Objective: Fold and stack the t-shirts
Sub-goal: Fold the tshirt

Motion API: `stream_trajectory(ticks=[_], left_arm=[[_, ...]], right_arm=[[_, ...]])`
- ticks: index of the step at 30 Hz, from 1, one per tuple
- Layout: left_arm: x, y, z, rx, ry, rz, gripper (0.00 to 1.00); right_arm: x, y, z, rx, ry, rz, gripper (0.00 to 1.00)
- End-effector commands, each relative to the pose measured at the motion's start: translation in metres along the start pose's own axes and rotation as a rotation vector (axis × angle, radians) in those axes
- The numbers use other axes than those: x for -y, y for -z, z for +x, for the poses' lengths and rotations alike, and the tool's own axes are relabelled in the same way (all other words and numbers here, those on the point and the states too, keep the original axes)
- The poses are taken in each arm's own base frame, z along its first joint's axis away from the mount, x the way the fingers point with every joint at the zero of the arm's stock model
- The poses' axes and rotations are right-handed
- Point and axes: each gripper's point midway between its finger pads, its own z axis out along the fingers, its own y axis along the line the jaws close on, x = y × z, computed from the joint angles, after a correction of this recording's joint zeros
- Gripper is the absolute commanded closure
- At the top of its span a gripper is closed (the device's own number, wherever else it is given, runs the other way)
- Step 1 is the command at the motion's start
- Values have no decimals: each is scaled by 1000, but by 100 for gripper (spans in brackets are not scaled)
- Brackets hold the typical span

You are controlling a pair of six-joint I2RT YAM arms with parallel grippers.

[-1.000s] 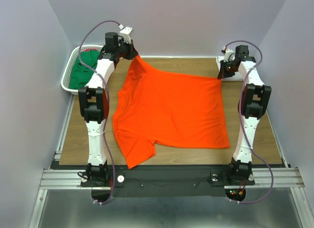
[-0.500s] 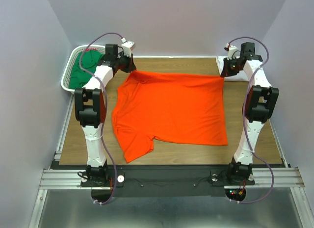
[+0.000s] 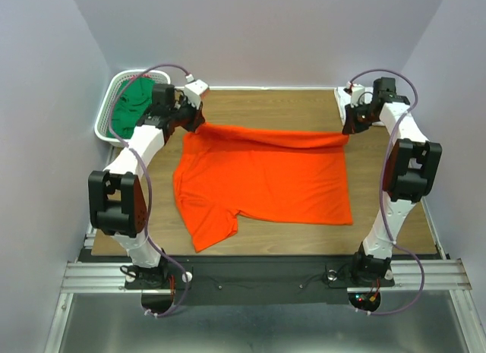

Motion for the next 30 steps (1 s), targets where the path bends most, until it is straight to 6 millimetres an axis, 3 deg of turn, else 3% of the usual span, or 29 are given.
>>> stream_trajectory(ticks=[1,7,10,12,13,15,17,18,20,23,26,30], left_arm=[[23,12,64,-133,-59,5,100],[34,14,140,-290,-42,-9,100],[37,14,157,-337,-73,-6,100],[41,18,171,-381,-95,24,92],[44,19,173,-394,-110,43,80],[52,27,175,-416,-121,101,69],[57,36,165,-395,-148,171,50],[56,39,159,-380,-147,182,47],[54,45,141,-344,-159,208,45],[45,40,116,-305,-150,196,44],[40,28,100,-274,-110,191,44],[35,7,99,-282,-67,200,45]], right_arm=[[-6,12,11,1,62,-6,99],[-13,-6,60,-109,69,-48,99],[-14,-12,73,-141,80,-59,99],[-15,-14,83,-165,83,-63,99],[-16,-12,86,-173,95,-70,99],[-19,-5,87,-179,115,-65,89],[-21,2,87,-180,139,-65,69],[-23,10,82,-167,155,-55,57],[-24,17,75,-154,176,-53,49],[-31,28,61,-127,176,-75,47],[-37,31,44,-95,128,-120,55],[-42,22,37,-101,45,-158,63]])
